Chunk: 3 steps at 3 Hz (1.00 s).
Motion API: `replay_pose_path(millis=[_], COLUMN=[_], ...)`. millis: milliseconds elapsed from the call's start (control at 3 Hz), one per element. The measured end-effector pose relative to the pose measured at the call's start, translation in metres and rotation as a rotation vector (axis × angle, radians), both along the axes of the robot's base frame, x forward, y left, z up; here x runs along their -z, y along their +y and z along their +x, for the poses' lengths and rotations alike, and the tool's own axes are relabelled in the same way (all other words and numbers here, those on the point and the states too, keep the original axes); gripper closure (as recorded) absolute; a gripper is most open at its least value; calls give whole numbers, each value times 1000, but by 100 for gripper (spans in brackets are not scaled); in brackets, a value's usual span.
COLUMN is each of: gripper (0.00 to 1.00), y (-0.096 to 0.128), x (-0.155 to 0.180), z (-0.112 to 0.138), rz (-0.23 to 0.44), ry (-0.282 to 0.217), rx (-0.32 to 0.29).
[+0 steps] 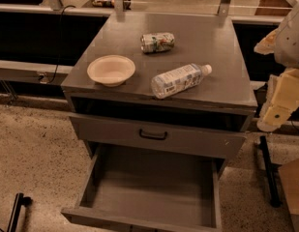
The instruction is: Place blue plastic bottle into middle drawer
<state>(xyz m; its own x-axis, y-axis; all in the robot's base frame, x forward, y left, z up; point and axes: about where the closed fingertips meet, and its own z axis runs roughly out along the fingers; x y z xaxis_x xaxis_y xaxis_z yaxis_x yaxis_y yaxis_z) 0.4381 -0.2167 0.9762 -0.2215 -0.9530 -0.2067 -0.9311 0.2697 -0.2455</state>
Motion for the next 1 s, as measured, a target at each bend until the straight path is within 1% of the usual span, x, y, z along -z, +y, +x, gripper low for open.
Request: replay_pose_path(millis=[333,667,1000], gripper=[0,0,0], y=[0,6,30], x=[0,12,43], z=[0,24,70], rz=[0,-13,-7], ry=[0,2,30], rx=[0,-93,-268])
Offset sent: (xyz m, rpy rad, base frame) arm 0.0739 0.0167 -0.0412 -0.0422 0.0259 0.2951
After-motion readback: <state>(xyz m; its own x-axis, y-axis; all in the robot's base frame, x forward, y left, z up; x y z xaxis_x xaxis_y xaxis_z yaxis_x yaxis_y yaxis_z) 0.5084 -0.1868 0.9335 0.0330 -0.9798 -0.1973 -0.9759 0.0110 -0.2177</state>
